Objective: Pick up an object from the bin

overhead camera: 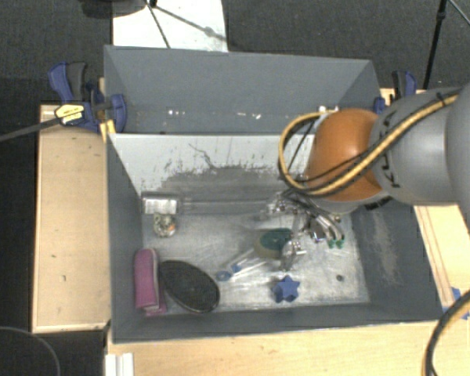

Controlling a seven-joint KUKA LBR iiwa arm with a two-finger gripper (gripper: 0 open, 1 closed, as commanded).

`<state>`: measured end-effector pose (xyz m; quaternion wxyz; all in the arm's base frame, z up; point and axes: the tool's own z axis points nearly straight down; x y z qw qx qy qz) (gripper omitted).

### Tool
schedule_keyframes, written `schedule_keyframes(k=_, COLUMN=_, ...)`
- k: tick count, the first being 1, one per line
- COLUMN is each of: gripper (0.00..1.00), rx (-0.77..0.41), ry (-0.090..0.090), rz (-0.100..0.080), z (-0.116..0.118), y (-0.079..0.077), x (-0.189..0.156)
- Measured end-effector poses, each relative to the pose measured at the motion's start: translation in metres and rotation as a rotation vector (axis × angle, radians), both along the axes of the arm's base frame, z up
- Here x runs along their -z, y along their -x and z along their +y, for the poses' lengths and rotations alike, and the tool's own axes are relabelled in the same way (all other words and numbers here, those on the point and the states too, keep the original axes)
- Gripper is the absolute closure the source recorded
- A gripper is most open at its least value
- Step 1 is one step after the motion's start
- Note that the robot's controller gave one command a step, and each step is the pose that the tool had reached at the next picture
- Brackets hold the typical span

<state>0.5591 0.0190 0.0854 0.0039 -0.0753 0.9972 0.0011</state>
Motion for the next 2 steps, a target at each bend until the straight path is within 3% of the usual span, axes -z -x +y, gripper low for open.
schedule_keyframes(k=1, gripper=1.00, rx=-0.001, ry=0.002, rz=0.003, z=-0.003, y=0.001, x=0.000)
schedule_keyframes(k=2, gripper=1.00, rx=-0.105, ry=0.002, rz=-0.004, z=0.021, y=0.006, x=-0.127)
